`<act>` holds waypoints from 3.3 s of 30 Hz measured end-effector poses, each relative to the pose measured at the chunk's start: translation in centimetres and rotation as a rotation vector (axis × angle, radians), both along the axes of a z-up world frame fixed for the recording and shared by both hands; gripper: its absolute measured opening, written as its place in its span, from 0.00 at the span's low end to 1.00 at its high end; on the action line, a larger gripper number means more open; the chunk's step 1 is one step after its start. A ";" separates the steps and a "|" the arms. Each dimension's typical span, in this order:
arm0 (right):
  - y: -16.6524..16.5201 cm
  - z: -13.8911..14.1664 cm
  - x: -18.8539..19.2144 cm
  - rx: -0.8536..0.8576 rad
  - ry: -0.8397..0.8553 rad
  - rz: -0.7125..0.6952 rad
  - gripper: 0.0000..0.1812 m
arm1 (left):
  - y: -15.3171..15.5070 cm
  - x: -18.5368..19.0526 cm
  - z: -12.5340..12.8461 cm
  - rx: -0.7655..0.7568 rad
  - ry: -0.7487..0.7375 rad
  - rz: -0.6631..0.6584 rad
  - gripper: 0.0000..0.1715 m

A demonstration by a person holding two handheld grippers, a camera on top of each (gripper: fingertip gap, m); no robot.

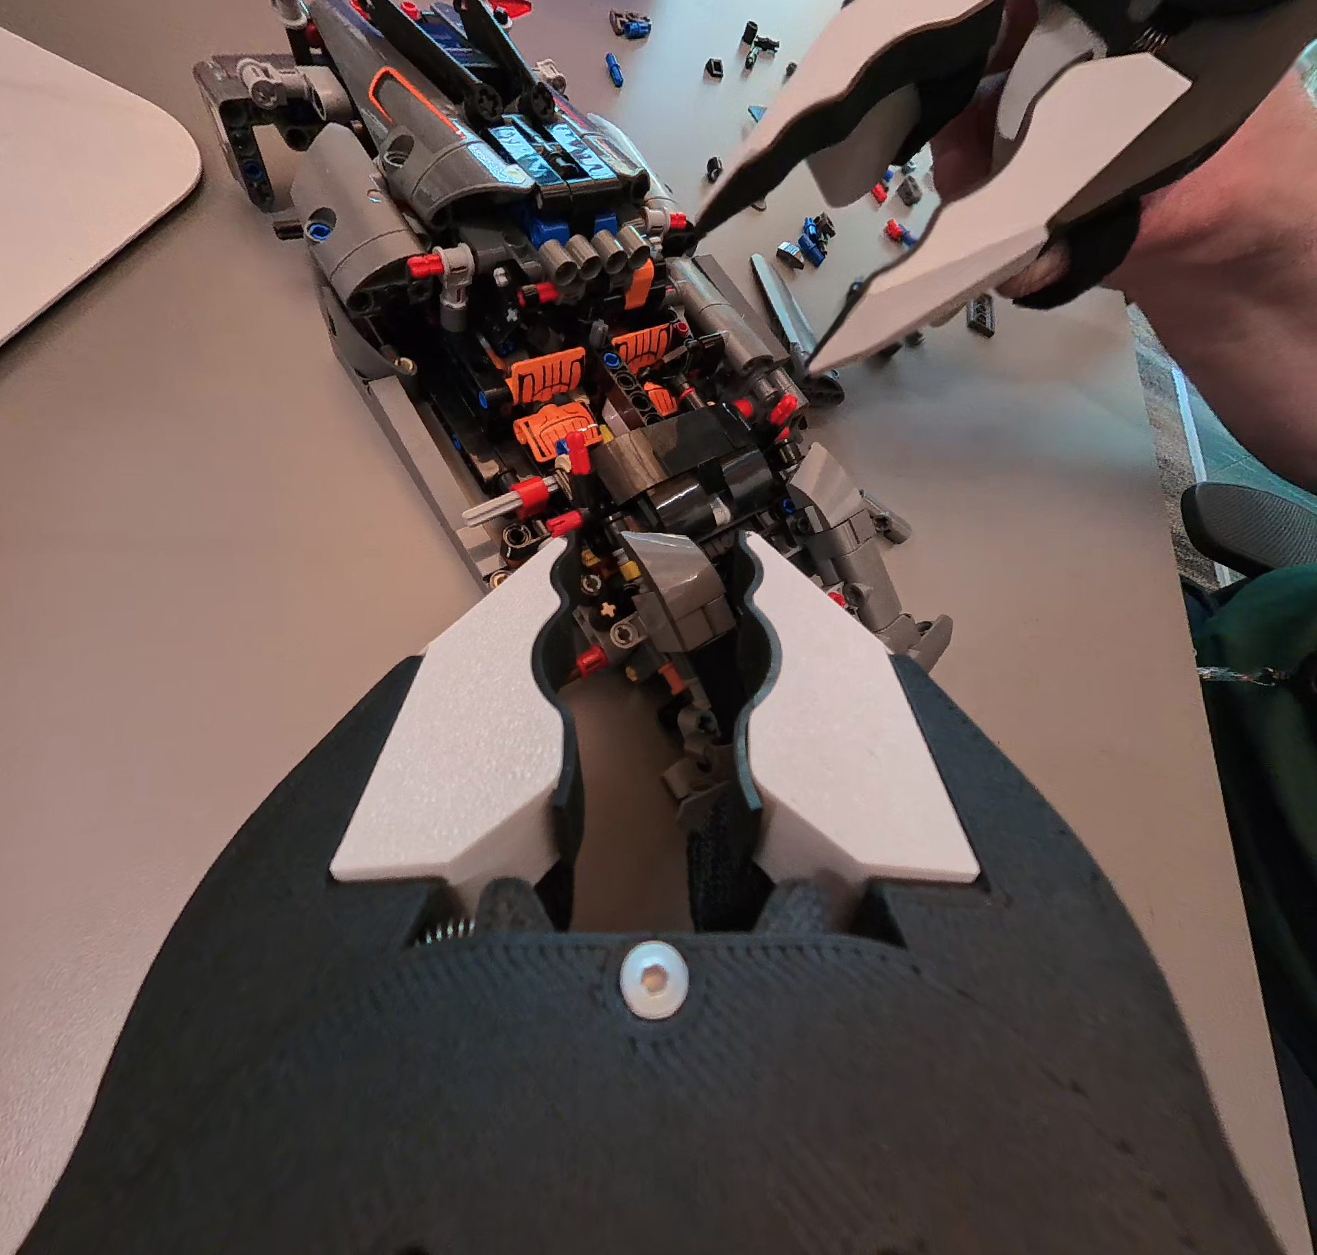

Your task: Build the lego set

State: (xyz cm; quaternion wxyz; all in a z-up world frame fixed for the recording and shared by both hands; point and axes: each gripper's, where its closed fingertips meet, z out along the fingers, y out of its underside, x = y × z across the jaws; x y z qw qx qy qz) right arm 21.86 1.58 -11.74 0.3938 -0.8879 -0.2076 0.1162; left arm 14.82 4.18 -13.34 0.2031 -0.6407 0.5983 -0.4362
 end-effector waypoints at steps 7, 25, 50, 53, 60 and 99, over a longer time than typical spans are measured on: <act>0.7 -1.0 0.0 -0.021 -0.113 -0.014 0.31 | 0.1 -0.1 0.0 -0.003 -0.002 0.000 0.23; 0.8 -1.3 -0.1 0.028 -0.407 -0.006 0.31 | 0.1 -0.1 0.0 0.005 0.003 0.001 0.23; -0.2 -1.0 0.1 0.016 -0.234 -0.048 0.30 | -0.1 -0.1 0.0 0.003 0.005 -0.009 0.23; -0.4 -0.9 0.5 0.000 -0.183 -0.064 0.32 | -0.2 0.0 0.0 0.003 0.004 -0.011 0.23; -0.4 -1.2 1.1 -0.047 0.001 -0.106 0.36 | -0.2 -0.1 0.0 -0.001 0.002 -0.013 0.23; -0.6 -1.5 0.6 0.013 0.196 -0.081 0.29 | 0.1 -0.3 0.1 -0.020 0.004 -0.005 0.22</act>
